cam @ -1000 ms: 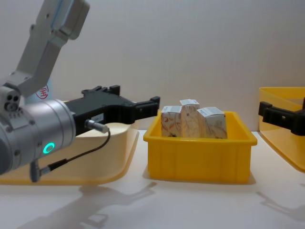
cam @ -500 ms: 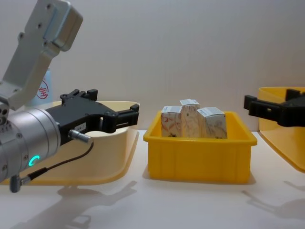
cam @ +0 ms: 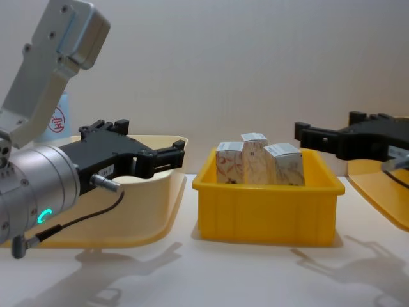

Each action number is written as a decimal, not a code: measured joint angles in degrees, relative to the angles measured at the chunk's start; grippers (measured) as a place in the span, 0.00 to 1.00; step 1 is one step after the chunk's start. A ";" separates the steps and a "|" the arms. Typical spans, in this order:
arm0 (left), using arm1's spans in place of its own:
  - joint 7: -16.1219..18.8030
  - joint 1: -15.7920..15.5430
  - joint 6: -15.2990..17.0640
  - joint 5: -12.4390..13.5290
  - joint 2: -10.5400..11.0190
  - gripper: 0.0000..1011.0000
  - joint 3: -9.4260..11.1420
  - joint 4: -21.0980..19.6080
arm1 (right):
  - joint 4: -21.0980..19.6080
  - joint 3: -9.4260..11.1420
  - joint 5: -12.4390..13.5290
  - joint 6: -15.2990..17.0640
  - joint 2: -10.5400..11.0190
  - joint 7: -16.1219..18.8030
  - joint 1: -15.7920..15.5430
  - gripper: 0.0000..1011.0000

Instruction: Bimanual collaborative sorting of washing and personal care products

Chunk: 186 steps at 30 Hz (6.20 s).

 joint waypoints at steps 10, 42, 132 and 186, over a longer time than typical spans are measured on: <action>0.00 -0.01 0.00 0.00 0.00 0.99 -0.03 0.01 | 2.66 -2.28 -3.19 2.12 -3.19 -2.50 3.02 0.99; -0.01 -0.01 -0.02 -0.01 -0.01 0.99 -0.03 0.01 | 10.94 -3.66 -8.17 6.90 -12.22 -10.85 7.22 0.99; -0.01 -0.01 -0.02 -0.01 0.00 0.99 -0.03 0.01 | 5.39 4.22 -15.79 -14.89 -9.27 -13.92 7.63 0.42; -0.01 -0.01 -0.02 -0.01 0.00 0.99 -0.03 0.01 | 4.52 11.78 -17.37 -8.28 -11.15 -16.66 5.41 0.42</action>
